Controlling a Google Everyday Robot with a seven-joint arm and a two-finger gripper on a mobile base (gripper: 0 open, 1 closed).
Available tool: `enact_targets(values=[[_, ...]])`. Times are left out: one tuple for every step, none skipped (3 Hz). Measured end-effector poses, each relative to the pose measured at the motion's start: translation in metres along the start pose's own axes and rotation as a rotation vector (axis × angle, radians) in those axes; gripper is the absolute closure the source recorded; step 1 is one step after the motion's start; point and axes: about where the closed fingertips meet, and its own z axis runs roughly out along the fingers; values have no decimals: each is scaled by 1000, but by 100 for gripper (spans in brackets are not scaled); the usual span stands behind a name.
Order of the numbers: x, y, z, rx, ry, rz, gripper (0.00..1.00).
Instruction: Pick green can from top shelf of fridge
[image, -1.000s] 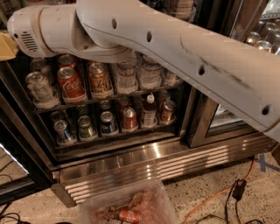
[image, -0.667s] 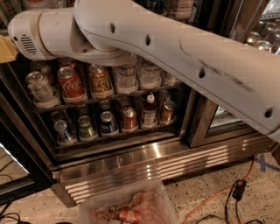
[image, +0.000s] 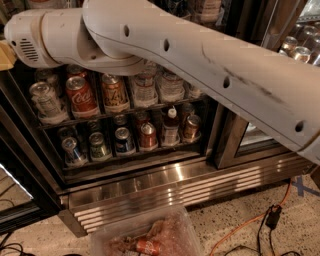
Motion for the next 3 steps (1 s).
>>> enact_targets(values=[[-13, 2, 11, -40, -30, -46, 0], [-25, 3, 19, -56, -39, -75, 0], [-28, -3, 15, -16, -33, -78, 0]])
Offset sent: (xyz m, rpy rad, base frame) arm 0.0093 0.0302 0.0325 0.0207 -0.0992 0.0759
